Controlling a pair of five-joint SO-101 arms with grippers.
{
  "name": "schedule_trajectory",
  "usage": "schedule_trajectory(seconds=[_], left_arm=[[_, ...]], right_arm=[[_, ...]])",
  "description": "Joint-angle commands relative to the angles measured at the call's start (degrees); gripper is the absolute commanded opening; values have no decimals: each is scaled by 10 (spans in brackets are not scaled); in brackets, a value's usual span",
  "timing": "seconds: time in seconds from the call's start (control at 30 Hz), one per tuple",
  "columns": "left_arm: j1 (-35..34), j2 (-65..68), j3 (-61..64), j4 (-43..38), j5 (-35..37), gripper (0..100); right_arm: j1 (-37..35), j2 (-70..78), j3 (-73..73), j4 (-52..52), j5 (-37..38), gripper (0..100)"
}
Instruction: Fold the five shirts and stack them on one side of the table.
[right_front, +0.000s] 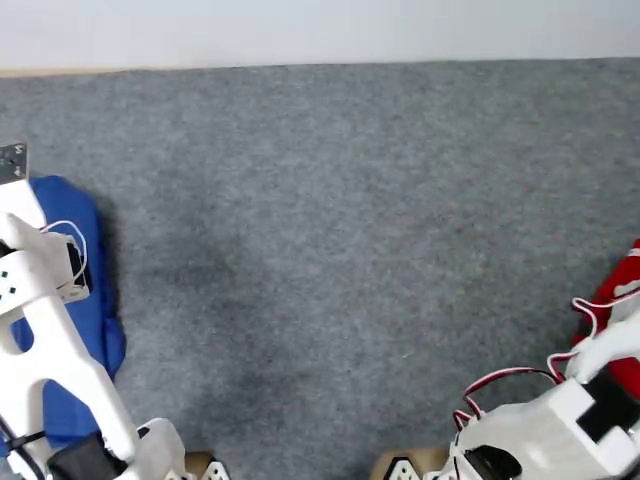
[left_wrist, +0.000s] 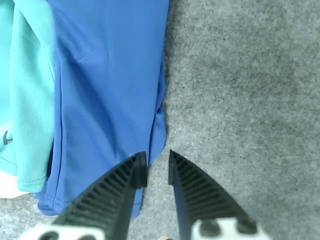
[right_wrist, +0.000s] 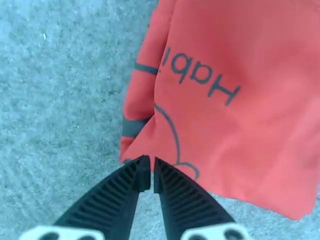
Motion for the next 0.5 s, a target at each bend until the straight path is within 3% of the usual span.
schedule_trajectory(seconds=[0.0, 0.27, 0.47], left_arm=[[5, -20, -2, 9, -3, 90], [5, -17, -2, 6, -3, 90], [5, -17, -2, 6, -4, 90]], right_arm=[[-2, -14, -5, 10, -5, 10], [15, -58, -4, 2, -3, 10], [27, -17, -4, -65, -2, 10]])
